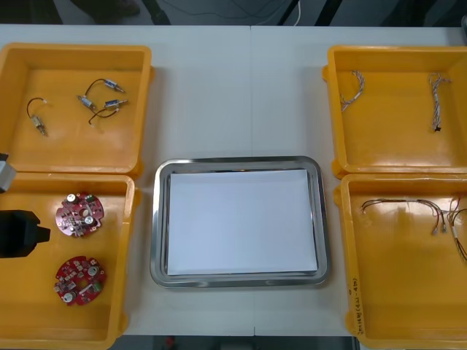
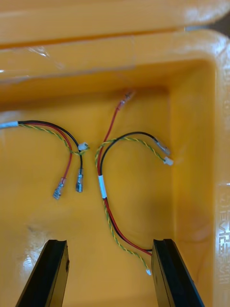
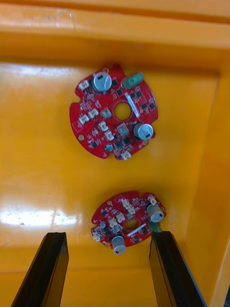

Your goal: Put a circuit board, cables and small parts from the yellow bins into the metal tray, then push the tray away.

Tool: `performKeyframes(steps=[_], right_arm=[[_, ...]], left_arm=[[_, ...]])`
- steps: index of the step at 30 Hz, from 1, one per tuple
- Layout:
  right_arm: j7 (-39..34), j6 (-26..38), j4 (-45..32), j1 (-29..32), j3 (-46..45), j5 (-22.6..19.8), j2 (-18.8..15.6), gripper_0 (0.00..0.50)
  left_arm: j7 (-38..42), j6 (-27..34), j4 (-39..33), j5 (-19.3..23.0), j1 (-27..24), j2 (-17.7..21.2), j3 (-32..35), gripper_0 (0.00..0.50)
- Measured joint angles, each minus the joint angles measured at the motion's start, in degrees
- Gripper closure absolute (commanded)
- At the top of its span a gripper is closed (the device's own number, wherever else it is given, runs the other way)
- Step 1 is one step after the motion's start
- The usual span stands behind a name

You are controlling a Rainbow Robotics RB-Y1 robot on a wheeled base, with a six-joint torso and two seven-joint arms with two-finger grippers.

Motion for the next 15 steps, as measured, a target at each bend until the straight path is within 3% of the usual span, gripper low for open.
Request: performKeyframes(steps=[7,15], right_arm=[[0.0,-2.16,4.72,0.02,1.16,-1.01,0.0,0.0],[0.0,-2.95,6.07,0.01,3.24,-1.54,0.0,0.0]], left_arm=[[0.0,-1.69,-0.01,-0.47,2.47,0.01,-1.86,0.0],[0.0,-4.86,-0.02,-3.98,5.55,0.26,-5.83,0.0]])
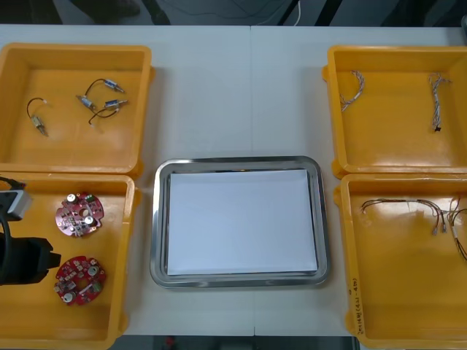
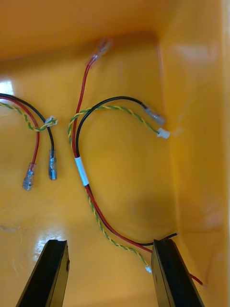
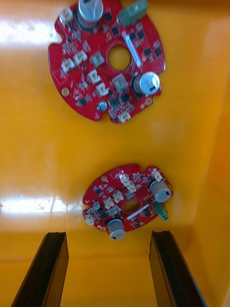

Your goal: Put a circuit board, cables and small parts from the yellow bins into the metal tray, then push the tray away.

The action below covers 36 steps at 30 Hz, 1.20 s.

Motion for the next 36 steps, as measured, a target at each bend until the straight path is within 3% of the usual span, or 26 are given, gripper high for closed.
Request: performKeyframes(steps=[7,13,36], right_arm=[[0.0,-0.3,0.01,0.0,1.33,0.32,0.25,0.0],[-0.01,-3.38,0.01,0.0,3.95,4.78,0.34,0.0],[-0.02,-9.81,4.28,-0.02,8.27,4.62,1.93,0.0]], left_arm=[[0.0,-1.47,0.0,-2.18,1.17,1.17,-2.89,0.0],[0.0,-2.63,0.0,-4.83,1.85,2.26,-5.57,0.0],[0.27,-9.18,0.02,-13.43,2.0,3.7,-15.91,0.0]])
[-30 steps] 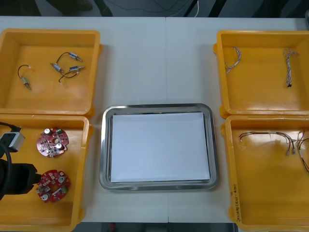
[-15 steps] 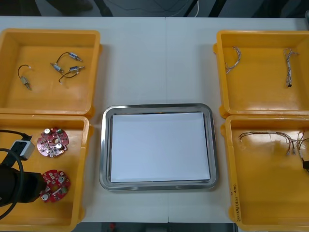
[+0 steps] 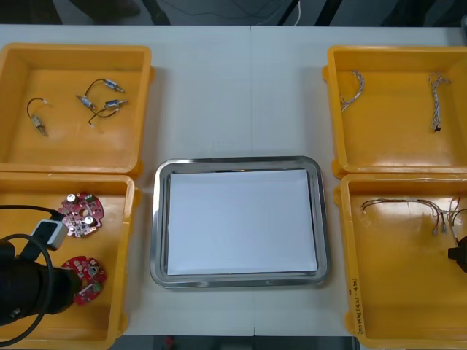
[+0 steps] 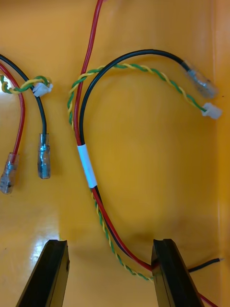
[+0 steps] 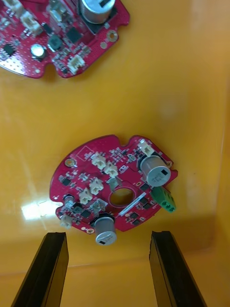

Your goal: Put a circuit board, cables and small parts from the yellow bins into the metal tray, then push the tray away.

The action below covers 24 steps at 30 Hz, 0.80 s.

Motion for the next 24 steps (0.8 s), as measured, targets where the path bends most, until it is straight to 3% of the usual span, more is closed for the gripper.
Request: performKeyframes(steps=[10,15,17,20,24], right_arm=[[0.0,-2.35,1.45,-0.01,1.62,-0.17,0.01,0.0],[0.0,-2.35,1.45,-0.01,1.62,-0.33,0.01,0.192],[0.0,-2.35,1.45,-0.01,1.62,-0.46,0.01,0.319],[0.0,-2.35,1.45,-0.01,1.62,-0.54,0.01,0.417],[0.0,-2.42,1.45,-0.01,1.63,-0.57,0.01,0.478]], left_arm=[[0.48,-3.87,0.85,-2.82,0.01,1.36,-3.51,0.0],[0.53,-6.07,1.81,-3.33,0.09,2.0,-4.6,0.0],[0.57,-6.63,2.03,-3.93,0.2,2.21,-4.99,0.0],[0.68,-7.01,2.19,-4.32,0.33,2.45,-5.51,0.0],[1.08,-7.2,2.4,-4.37,0.39,2.67,-6.18,0.0]])
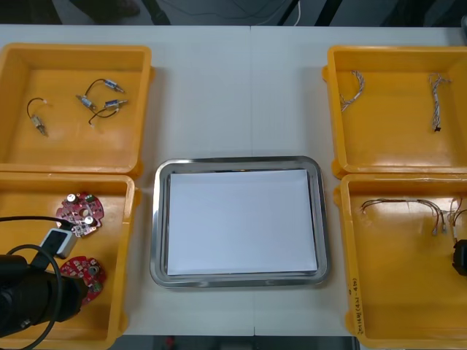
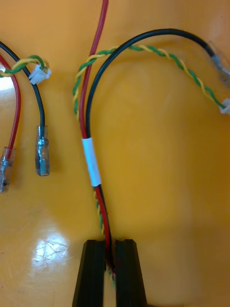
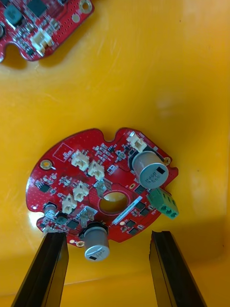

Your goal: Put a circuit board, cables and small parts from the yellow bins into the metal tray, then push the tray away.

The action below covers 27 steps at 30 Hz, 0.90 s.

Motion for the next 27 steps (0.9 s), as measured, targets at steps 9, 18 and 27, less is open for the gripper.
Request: performKeyframes(steps=[9,18,27], right_arm=[[0.0,-0.4,-0.09,0.0,0.0,-0.03,0.0,0.5],[0.0,4.95,-3.88,0.0,-1.88,-0.28,0.0,0.5],[0.0,16.95,-12.0,0.0,-8.77,-1.77,0.0,0.5]], left_arm=[[3.05,-0.96,0.97,-0.59,0.29,0.67,-1.41,0.0],[3.05,-2.4,1.84,-1.64,0.3,0.91,-3.38,0.0],[3.06,-3.51,2.42,-2.86,0.3,1.17,-4.8,0.0]])
